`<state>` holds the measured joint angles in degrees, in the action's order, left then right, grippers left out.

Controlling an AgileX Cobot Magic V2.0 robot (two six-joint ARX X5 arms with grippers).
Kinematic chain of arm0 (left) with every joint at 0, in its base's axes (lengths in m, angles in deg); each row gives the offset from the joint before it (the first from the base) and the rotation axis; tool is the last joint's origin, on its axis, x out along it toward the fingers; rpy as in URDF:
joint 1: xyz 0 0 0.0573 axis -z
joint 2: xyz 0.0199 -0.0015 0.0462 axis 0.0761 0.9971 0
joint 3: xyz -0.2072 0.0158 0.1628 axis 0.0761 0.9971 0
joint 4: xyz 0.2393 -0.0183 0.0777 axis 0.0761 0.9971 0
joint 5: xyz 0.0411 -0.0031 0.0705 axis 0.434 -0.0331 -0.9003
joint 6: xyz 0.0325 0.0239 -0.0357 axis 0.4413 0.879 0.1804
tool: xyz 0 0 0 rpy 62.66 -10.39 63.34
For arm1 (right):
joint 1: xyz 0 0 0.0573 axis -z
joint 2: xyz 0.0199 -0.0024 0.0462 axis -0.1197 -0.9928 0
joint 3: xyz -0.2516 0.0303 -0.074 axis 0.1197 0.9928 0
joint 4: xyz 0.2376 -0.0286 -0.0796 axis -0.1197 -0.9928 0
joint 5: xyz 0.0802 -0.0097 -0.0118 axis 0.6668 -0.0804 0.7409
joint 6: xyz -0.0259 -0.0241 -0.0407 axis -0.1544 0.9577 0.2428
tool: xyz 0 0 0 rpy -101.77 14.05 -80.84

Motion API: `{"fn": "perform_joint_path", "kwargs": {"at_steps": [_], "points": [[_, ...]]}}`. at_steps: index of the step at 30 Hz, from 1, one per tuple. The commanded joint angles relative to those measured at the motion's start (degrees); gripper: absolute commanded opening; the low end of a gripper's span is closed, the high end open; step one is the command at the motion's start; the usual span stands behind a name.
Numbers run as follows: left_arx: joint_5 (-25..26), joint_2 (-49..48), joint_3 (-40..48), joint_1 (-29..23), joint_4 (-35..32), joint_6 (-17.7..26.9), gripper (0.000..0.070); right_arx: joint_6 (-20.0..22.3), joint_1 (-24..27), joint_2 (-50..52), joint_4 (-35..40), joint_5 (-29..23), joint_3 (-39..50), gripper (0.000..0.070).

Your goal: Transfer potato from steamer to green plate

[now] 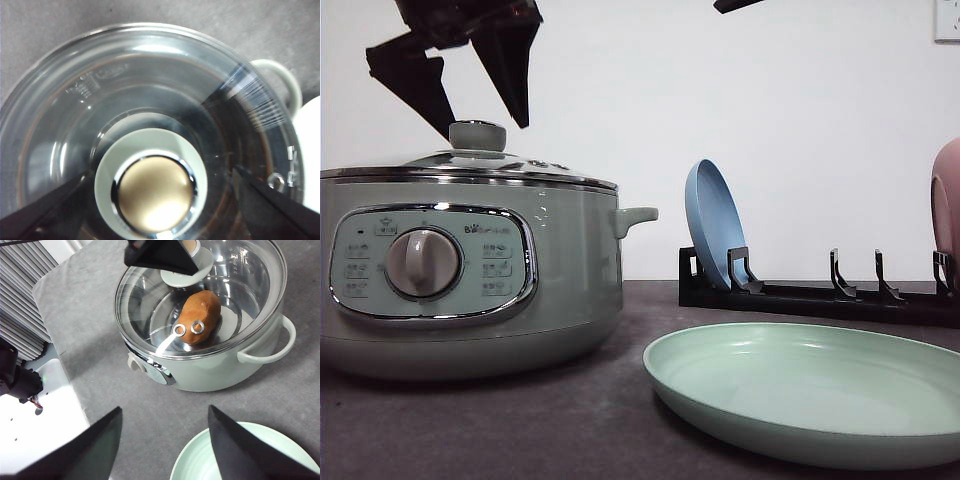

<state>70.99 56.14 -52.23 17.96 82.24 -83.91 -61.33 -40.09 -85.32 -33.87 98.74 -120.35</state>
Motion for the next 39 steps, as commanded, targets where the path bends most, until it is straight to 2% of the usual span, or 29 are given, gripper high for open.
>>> {"fn": "perform_joint_path", "kwargs": {"at_steps": [1, 5, 20, 23, 28, 33, 37, 39], "points": [[-0.2, 1.3, -1.7, 0.3, -0.3, 0.9, 0.0554, 0.9, -0.4, -0.6, 0.3, 0.0, -1.2, 0.0339], [-1.6, 1.5, -1.7, 0.3, -0.3, 0.9, 0.0553, 0.9, -0.4, -0.6, 0.3, 0.0, -1.2, 0.0339], [-1.6, 2.5, -1.7, 0.6, 0.4, 0.9, 0.0535, 0.9, -0.4, -0.6, 0.3, 0.0, -1.2, 0.0339], [-1.6, 2.5, -1.7, 0.7, 0.3, 0.9, 0.0465, 0.9, -0.4, -0.6, 0.3, -0.1, -1.2, 0.0339], [-1.6, 2.5, -1.7, 0.8, 0.4, 0.9, 0.0446, 0.9, -0.4, -0.6, 0.3, -0.4, -1.2, 0.0339], [-1.6, 2.5, -1.7, 0.8, 1.2, 0.9, 0.0315, 0.9, -0.4, -0.6, 0.3, -0.4, -1.2, 0.0339], [-1.6, 2.5, -1.7, 0.8, 1.6, 0.7, 0.0278, 0.9, -0.4, -0.6, 0.3, -0.4, -1.2, 0.0339], [-1.7, 2.5, -1.7, 0.8, 1.7, 0.1, 0.0205, 0.9, -0.4, -0.6, 0.3, -0.4, -1.2, 0.0339]]}}
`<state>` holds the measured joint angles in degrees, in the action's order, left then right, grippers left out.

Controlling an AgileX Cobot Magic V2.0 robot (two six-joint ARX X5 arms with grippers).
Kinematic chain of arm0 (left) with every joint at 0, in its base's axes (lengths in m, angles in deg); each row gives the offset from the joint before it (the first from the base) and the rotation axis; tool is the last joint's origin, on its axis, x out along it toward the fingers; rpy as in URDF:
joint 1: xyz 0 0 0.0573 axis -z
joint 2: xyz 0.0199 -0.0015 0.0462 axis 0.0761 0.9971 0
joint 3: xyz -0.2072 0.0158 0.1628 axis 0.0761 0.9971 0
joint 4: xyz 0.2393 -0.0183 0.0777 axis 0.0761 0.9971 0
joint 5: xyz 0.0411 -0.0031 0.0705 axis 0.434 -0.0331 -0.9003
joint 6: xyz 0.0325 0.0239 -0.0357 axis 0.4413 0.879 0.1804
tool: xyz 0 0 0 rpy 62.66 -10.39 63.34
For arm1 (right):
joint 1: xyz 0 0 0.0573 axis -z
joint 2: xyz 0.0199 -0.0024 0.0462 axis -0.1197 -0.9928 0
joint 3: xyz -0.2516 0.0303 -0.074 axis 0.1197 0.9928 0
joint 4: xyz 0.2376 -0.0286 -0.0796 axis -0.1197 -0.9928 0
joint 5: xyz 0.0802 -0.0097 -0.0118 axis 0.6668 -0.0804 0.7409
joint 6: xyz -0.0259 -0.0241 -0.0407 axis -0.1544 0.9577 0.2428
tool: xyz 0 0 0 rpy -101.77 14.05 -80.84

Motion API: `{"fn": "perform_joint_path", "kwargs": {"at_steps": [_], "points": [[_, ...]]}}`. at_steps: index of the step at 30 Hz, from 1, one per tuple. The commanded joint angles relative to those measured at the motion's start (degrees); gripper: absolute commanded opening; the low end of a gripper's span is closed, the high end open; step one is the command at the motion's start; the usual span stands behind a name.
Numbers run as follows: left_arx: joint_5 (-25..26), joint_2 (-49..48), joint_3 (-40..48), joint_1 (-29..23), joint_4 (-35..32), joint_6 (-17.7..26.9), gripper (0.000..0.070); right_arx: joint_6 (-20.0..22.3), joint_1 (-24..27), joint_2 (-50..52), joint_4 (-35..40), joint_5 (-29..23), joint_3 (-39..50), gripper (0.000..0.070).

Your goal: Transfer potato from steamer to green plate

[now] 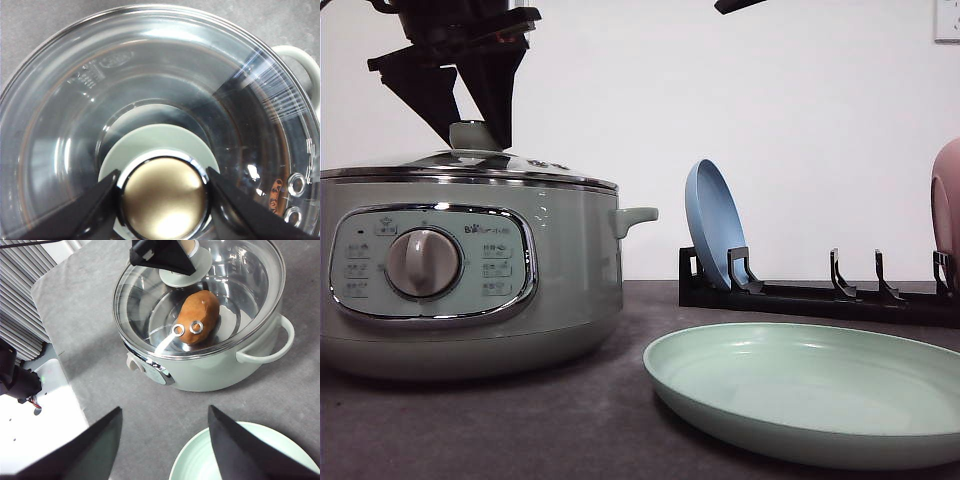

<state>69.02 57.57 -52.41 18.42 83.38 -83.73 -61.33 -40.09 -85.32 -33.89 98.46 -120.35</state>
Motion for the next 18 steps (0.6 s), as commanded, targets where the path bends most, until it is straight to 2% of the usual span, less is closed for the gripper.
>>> {"fn": "perform_joint_path", "kwargs": {"at_steps": [1, 5, 18], "points": [[0.3, 1.0, -1.5, 0.3, 0.6, -0.3, 0.0160, 0.9, -0.4, -0.6, 0.3, -0.2, -1.2, 0.0339], [0.3, 1.0, -1.5, 0.3, 1.0, -0.4, 0.0005, 0.9, -0.4, -0.6, 0.3, -0.1, -1.2, 0.0339], [0.3, -1.1, -1.5, -0.5, 0.7, -0.4, 0.0002, 0.9, -0.4, -0.6, 0.3, -0.2, -1.2, 0.0339]]}}
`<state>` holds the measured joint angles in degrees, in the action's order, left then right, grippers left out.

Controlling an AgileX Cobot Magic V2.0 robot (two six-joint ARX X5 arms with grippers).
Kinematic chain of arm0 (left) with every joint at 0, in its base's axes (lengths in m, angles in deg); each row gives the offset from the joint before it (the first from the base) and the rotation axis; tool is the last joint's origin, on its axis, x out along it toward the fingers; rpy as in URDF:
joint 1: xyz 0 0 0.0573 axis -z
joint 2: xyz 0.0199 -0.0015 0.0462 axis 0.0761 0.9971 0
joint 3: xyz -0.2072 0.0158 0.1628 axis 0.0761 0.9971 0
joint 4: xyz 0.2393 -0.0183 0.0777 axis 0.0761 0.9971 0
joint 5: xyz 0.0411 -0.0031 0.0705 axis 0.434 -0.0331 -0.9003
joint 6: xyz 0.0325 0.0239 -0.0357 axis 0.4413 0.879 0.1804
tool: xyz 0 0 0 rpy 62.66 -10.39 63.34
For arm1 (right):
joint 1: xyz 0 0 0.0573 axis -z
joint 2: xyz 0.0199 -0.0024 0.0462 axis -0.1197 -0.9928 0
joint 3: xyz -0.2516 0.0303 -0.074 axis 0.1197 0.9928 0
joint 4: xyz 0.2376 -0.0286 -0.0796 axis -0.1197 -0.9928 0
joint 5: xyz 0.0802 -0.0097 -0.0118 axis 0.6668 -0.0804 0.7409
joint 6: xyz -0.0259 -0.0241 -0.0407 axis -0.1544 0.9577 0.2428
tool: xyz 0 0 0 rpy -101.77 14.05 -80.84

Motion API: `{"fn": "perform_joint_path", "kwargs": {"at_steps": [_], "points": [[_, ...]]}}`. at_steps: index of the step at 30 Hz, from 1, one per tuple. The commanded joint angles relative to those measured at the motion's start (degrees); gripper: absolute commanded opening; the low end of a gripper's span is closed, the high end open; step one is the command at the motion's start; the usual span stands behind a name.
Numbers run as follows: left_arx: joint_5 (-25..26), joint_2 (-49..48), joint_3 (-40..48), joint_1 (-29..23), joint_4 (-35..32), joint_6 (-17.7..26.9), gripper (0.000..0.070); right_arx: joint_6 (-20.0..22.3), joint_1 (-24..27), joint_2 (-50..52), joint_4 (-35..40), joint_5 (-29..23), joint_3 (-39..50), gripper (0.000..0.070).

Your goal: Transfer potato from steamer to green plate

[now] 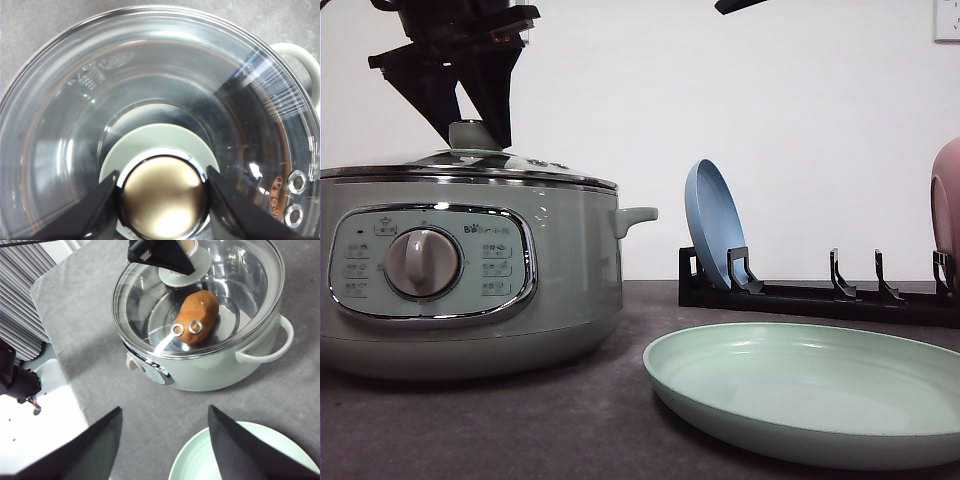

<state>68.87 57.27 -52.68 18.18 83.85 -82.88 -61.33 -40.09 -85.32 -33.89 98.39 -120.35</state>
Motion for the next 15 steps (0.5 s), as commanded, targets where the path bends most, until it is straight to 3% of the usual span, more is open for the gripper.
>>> {"fn": "perform_joint_path", "kwargs": {"at_steps": [1, 15], "points": [[0.5, -1.3, -1.3, -0.3, 0.0, -1.2, 0.0002, 0.9, -0.4, -0.6, 0.3, -0.1, -1.2, 0.0339], [-1.0, -11.3, -1.3, -3.9, 0.1, -1.4, 0.0002, 0.8, -0.4, -0.6, 0.3, -0.1, -1.2, 0.0339]]}}
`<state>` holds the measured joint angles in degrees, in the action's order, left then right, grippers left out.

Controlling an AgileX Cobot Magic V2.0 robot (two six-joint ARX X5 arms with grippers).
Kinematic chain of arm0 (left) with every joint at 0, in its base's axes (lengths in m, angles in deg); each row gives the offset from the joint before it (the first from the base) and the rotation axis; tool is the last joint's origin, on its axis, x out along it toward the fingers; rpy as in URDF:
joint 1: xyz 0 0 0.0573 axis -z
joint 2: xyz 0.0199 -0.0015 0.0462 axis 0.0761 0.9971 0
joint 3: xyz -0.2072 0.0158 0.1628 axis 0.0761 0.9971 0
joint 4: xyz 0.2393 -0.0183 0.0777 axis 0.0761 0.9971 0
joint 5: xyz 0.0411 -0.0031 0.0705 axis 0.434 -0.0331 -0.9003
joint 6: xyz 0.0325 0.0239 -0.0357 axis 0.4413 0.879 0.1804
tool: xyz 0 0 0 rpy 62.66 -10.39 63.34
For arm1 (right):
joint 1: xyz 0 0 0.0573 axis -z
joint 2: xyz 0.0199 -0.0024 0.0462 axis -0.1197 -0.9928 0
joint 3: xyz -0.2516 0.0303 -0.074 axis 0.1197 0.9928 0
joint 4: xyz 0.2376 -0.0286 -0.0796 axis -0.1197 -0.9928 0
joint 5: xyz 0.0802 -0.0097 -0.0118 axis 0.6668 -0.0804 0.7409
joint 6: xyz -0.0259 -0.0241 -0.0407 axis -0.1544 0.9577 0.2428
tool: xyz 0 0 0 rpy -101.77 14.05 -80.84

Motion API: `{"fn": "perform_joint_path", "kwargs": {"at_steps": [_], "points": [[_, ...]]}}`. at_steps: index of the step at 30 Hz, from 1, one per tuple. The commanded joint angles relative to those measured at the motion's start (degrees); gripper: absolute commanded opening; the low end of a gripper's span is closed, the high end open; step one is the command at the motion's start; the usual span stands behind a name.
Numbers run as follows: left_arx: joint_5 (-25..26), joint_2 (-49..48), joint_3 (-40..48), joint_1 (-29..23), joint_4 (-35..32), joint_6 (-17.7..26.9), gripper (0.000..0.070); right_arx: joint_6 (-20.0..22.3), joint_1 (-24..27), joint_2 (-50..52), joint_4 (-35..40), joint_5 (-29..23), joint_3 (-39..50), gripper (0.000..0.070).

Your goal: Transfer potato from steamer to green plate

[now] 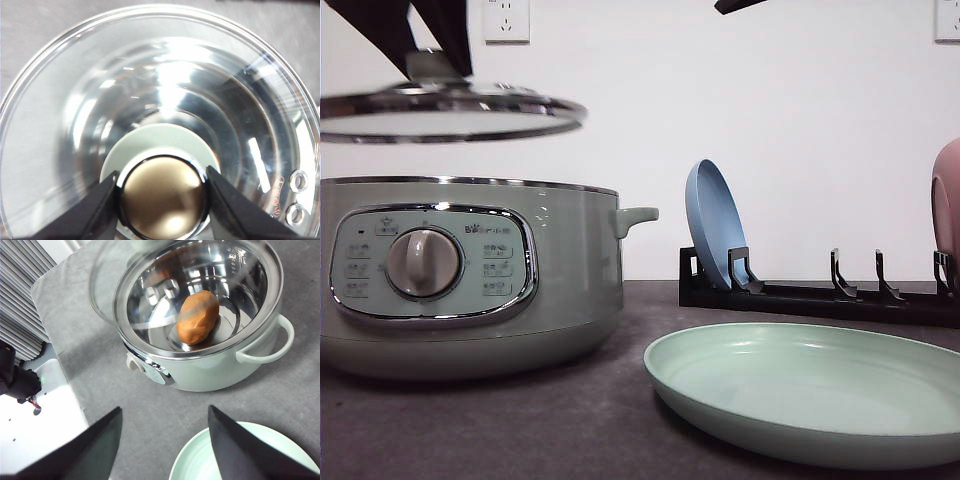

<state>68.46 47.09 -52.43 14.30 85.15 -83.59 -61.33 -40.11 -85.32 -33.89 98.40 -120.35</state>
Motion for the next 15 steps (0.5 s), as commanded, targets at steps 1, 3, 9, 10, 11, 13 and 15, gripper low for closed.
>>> {"fn": "perform_joint_path", "kwargs": {"at_steps": [1, 3, 9, 10, 11, 13, 15], "points": [[-1.5, -2.0, -1.5, -0.5, -1.0, -0.7, 0.0002, 0.8, -0.4, -0.6, 0.3, -0.1, -1.2, 0.0339], [-3.4, -3.7, -1.5, -1.5, -0.4, -0.7, 0.0002, 0.8, -0.4, -0.6, 0.2, -0.1, -1.2, 0.0339], [-7.2, -8.0, -1.5, -6.4, 1.8, -0.7, 0.0002, 0.8, -0.4, -0.6, 0.2, -0.1, -1.2, 0.0339], [-7.7, -8.5, -1.5, -7.4, 2.3, -0.7, 0.0002, 0.7, -0.4, -0.6, 0.2, -0.1, -1.2, 0.0339], [-8.0, -9.0, -1.5, -8.4, 2.8, -0.7, 0.0002, 0.6, -0.4, -0.6, 0.2, -0.1, -1.2, 0.0339], [-8.1, -9.7, -1.5, -10.5, 3.5, -0.7, 0.0002, 0.6, -0.4, -0.6, 0.2, -0.1, -1.2, 0.0339], [-8.1, -10.3, -1.5, -12.5, 4.1, -0.7, 0.0002, 0.6, -0.4, -0.6, 0.2, -0.1, -1.2, 0.0339]]}}
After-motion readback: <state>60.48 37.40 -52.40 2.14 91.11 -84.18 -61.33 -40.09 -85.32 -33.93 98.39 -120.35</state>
